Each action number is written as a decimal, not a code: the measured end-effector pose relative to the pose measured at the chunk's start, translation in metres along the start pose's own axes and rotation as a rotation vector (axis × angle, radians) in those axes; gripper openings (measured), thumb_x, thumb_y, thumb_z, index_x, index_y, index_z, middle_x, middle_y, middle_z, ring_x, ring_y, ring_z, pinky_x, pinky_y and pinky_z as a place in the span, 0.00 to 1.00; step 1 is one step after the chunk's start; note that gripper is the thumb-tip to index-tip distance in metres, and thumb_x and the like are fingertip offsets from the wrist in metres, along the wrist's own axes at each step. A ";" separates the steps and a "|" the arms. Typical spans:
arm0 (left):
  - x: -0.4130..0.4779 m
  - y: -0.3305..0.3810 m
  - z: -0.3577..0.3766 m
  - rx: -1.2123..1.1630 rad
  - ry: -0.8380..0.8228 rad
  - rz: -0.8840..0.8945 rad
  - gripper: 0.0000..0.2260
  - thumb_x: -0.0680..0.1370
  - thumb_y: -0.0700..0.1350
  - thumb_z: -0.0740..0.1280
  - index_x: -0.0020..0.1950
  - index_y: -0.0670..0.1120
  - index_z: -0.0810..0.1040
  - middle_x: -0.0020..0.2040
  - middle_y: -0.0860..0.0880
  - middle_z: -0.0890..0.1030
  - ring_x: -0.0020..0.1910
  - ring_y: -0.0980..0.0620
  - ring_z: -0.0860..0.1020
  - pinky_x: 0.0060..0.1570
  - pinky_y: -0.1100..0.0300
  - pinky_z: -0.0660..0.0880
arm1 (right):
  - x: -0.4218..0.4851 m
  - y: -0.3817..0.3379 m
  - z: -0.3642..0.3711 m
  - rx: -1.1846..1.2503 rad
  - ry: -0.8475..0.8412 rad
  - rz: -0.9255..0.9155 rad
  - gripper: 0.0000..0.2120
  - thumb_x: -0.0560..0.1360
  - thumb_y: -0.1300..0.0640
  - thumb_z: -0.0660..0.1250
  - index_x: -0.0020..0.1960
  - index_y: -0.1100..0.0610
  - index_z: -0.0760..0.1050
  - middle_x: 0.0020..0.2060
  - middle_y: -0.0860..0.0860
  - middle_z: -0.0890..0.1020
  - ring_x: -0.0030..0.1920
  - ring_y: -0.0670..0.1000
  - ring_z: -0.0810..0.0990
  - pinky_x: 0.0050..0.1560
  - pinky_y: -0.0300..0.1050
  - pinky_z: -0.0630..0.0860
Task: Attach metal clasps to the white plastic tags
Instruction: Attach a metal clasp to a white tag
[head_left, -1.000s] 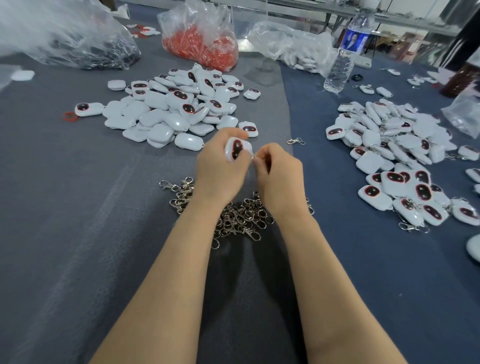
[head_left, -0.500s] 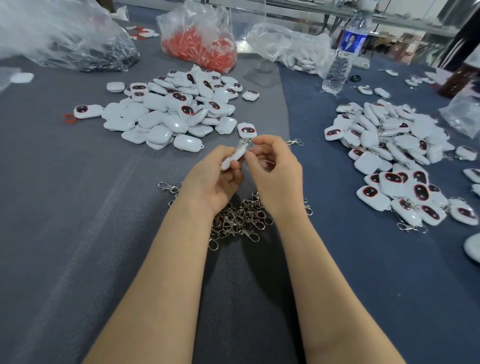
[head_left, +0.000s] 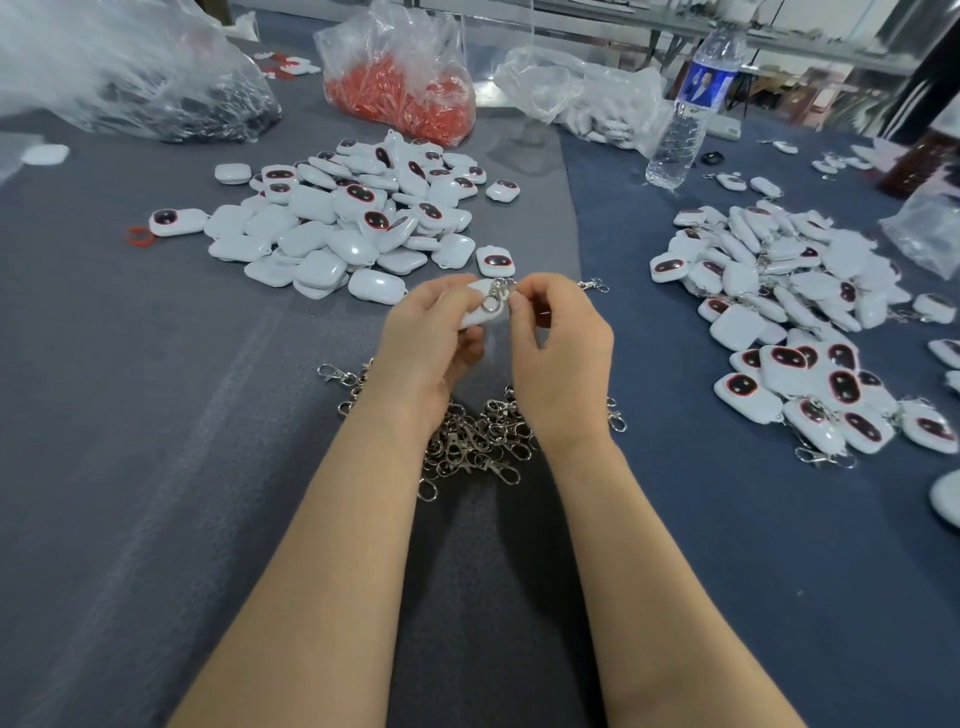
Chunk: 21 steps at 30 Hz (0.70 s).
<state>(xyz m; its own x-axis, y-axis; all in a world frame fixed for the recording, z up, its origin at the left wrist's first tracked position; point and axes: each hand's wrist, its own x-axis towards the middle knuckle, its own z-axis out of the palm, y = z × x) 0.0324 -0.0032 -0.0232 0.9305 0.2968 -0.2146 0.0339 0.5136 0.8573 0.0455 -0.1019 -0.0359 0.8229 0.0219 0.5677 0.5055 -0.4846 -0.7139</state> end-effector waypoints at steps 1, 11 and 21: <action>-0.001 0.000 0.001 0.048 0.016 0.069 0.07 0.77 0.36 0.63 0.51 0.45 0.77 0.33 0.52 0.77 0.25 0.59 0.70 0.27 0.67 0.71 | 0.000 0.000 0.000 -0.017 -0.009 -0.008 0.04 0.78 0.64 0.62 0.46 0.62 0.75 0.40 0.51 0.78 0.42 0.49 0.75 0.45 0.40 0.72; -0.006 -0.004 -0.001 0.650 -0.023 0.614 0.12 0.74 0.35 0.63 0.49 0.51 0.74 0.30 0.64 0.75 0.28 0.63 0.71 0.31 0.74 0.65 | 0.004 0.008 -0.006 -0.133 -0.294 0.084 0.07 0.79 0.61 0.59 0.42 0.57 0.70 0.37 0.50 0.74 0.35 0.48 0.68 0.38 0.44 0.66; -0.003 -0.002 0.003 0.159 -0.003 0.205 0.06 0.78 0.38 0.64 0.52 0.47 0.75 0.38 0.53 0.78 0.28 0.61 0.75 0.32 0.68 0.75 | 0.005 0.004 -0.003 0.249 -0.163 0.273 0.04 0.77 0.63 0.65 0.49 0.57 0.77 0.41 0.48 0.81 0.39 0.39 0.76 0.42 0.27 0.71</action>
<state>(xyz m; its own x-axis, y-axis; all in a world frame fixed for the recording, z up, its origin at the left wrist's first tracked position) 0.0306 -0.0072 -0.0227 0.9249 0.3792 -0.0278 -0.0985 0.3095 0.9458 0.0505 -0.1065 -0.0342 0.9559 0.0701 0.2851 0.2934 -0.2659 -0.9183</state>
